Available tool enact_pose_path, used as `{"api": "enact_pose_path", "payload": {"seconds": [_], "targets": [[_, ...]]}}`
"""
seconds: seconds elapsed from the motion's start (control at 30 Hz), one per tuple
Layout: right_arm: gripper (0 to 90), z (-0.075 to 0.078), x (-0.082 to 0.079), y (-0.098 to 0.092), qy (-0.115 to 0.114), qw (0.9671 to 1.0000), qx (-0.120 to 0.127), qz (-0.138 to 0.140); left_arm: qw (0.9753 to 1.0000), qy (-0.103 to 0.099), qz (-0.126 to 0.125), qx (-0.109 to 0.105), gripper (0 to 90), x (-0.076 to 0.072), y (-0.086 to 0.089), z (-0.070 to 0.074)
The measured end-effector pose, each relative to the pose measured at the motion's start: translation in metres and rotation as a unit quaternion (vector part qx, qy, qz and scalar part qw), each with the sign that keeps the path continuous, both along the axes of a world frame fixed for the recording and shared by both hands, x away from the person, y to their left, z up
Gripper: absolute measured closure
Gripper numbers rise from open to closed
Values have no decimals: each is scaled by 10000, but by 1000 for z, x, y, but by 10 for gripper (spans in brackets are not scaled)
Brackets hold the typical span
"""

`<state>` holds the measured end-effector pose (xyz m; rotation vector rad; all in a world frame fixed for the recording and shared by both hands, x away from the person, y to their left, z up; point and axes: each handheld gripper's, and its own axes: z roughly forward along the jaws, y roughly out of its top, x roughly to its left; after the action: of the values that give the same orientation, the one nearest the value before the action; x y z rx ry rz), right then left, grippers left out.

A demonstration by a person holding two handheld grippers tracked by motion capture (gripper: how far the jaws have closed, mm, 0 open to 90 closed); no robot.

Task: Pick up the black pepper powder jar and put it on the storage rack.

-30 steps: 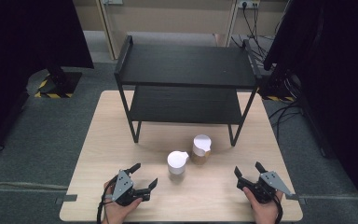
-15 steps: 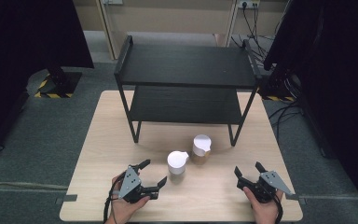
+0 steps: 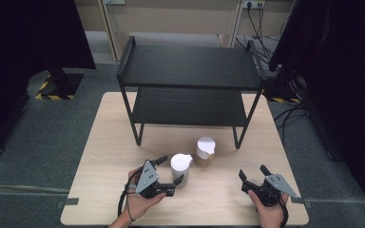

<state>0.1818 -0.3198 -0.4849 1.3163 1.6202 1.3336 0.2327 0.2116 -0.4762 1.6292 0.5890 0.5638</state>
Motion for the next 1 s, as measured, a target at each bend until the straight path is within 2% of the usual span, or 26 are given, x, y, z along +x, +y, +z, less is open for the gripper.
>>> {"api": "enact_pose_path", "payload": {"seconds": [0.13,0.4,0.57,0.7,1.0], "targets": [[104,0,0,0,2,10000,1,-1,10000,11,-23,-31,172,5,-5,0],[103,0,0,0,14,10000,-1,9,10000,-2,-66,35,242,12,-11,-1],[103,0,0,0,8,10000,-4,12,10000,-14,-38,45,294,11,-13,-4],[101,0,1,0,17,10000,-3,11,10000,-2,-11,-31,303,10,-14,-6],[99,0,0,0,3,10000,10,1,9998,-59,42,180,308,4,-20,1]]}}
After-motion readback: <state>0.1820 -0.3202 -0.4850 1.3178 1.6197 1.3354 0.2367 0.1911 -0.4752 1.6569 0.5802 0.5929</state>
